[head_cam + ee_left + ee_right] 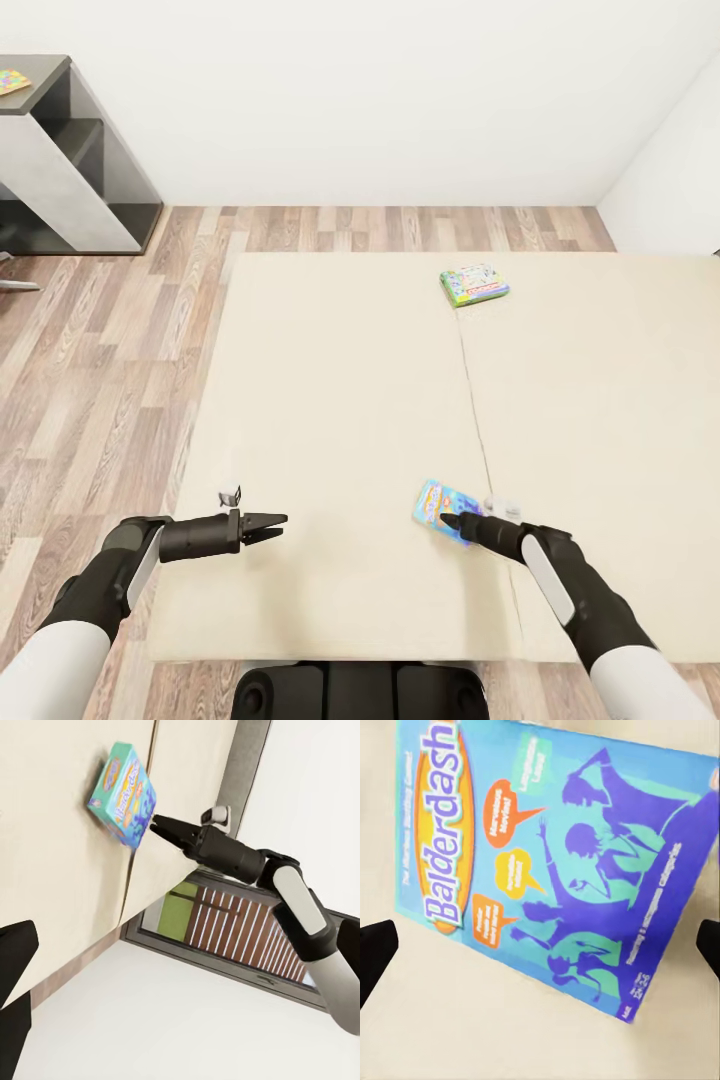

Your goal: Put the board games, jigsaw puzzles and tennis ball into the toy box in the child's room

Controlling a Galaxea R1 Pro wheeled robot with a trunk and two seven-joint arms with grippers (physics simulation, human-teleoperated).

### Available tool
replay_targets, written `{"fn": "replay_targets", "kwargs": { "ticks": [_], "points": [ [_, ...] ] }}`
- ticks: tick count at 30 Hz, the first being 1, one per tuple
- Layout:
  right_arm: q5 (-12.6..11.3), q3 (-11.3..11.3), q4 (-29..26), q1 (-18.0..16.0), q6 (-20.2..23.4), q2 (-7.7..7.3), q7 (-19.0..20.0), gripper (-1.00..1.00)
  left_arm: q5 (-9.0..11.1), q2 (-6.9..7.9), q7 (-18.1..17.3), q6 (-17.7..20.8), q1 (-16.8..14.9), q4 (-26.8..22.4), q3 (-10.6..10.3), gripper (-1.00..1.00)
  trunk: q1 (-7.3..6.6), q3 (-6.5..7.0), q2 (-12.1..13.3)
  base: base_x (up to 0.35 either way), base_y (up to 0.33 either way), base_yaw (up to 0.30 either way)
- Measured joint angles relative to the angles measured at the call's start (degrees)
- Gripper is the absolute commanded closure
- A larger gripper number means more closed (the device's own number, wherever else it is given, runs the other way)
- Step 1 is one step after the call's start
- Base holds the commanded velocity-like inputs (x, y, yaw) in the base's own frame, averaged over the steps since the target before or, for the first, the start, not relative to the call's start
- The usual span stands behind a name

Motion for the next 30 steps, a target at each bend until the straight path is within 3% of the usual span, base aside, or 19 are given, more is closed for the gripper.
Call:
{"fn": "replay_targets", "kwargs": {
  "ticks": [17, 30],
  "points": [
    [-0.1, -0.2, -7.1, 0.0, 5.3, -0.04, -0.1, -1.0, 0.0, 0.08, -0.1, 0.0, 0.0, 0.0, 0.1, -1.0, 0.0, 0.0, 0.0, 0.0, 0.0, 0.0],
    [-0.1, -0.5, -8.0, -0.1, 5.9, 0.17, -0.6, -1.0, 0.0, 0.09, 0.0, 0.0, 0.0, 0.0, 0.1, -1.0, 0.0, 0.0, 0.0, 0.0, 0.0, 0.0]
  ]
}}
